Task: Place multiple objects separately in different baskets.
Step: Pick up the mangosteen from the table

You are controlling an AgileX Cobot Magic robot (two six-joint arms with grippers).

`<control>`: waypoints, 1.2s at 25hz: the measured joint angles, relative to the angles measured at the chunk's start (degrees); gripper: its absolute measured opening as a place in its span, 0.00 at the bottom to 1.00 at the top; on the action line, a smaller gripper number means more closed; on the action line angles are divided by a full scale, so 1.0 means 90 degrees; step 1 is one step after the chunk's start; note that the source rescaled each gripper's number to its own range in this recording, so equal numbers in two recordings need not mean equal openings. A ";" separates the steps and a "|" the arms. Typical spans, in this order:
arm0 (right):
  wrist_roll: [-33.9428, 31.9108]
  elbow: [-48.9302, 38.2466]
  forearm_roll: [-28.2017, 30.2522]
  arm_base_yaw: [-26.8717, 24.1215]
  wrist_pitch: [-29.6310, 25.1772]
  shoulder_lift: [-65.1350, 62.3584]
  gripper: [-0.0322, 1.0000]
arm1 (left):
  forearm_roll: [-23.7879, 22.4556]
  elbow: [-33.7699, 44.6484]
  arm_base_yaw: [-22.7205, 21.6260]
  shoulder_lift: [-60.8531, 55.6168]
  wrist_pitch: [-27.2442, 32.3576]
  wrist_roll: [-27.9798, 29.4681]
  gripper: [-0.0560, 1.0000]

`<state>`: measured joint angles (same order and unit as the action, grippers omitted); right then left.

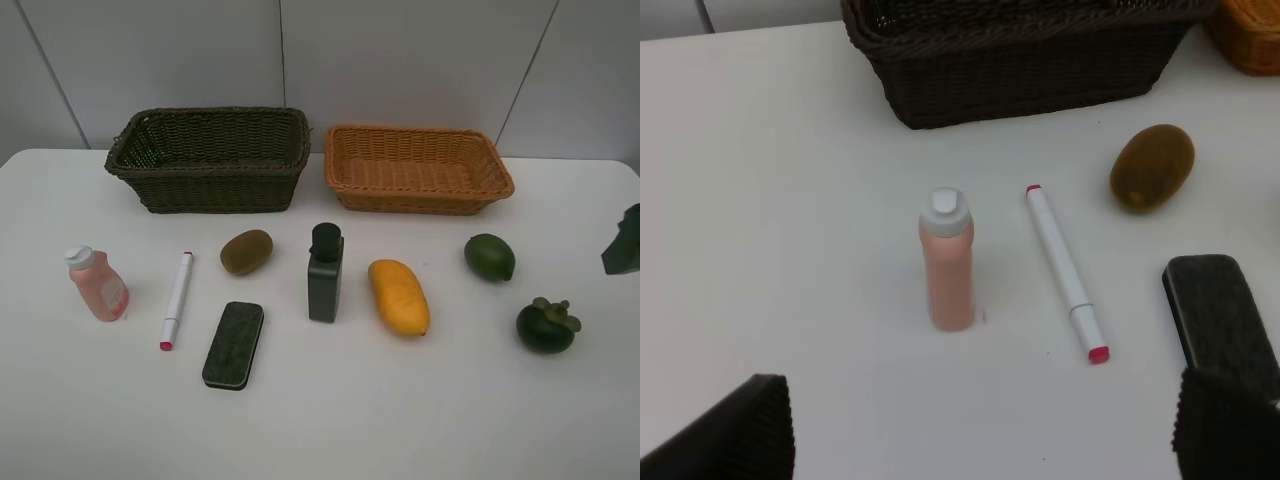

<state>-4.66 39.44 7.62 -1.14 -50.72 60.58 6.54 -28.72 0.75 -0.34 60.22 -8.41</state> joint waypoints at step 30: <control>0.0234 0.0012 -0.0561 -0.0002 0.1408 0.2950 1.00 | 0.0000 0.0000 0.0000 0.0000 0.0000 0.0000 1.00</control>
<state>-2.55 39.55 2.57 -1.16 -38.05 87.13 6.54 -28.72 0.75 -0.34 60.22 -8.41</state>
